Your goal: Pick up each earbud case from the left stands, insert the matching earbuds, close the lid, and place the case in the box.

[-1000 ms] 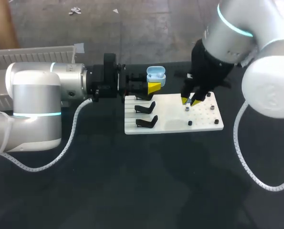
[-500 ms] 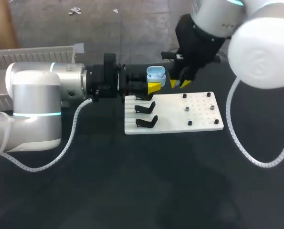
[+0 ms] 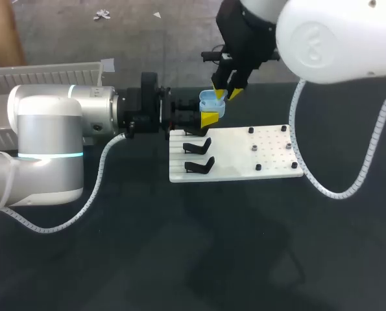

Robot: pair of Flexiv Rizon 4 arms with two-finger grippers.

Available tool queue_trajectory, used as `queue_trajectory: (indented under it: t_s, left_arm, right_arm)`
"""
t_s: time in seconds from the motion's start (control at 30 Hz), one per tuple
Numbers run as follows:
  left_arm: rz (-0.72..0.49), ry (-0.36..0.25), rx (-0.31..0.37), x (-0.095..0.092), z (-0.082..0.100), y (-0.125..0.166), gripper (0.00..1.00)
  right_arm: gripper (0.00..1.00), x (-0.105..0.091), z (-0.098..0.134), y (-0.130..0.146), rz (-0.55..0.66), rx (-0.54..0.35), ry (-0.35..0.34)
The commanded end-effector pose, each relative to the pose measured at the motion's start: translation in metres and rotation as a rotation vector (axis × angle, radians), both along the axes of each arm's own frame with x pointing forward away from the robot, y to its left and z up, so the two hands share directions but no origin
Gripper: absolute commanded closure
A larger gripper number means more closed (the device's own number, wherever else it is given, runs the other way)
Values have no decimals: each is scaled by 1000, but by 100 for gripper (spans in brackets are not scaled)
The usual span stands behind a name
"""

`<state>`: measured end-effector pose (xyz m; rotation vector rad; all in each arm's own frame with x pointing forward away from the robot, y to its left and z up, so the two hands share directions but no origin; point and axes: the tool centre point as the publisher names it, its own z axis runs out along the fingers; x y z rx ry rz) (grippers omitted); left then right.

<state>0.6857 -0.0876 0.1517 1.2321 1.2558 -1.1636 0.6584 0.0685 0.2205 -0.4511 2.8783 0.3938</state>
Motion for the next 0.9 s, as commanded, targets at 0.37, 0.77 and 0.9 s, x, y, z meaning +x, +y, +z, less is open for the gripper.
queue_trajectory:
  t_s: [0.37,0.77,0.9]
  left_arm:
    - [3,-3,-3,-1,-1,0,100]
    - [3,-3,-3,-1,-1,0,100]
    - [3,-3,-3,-1,-1,0,100]
  right_arm:
    - [100,8,3,23,28,-56,-1]
    - [100,7,0,28,10,-90,-70]
    - [100,7,0,28,10,-90,-70]
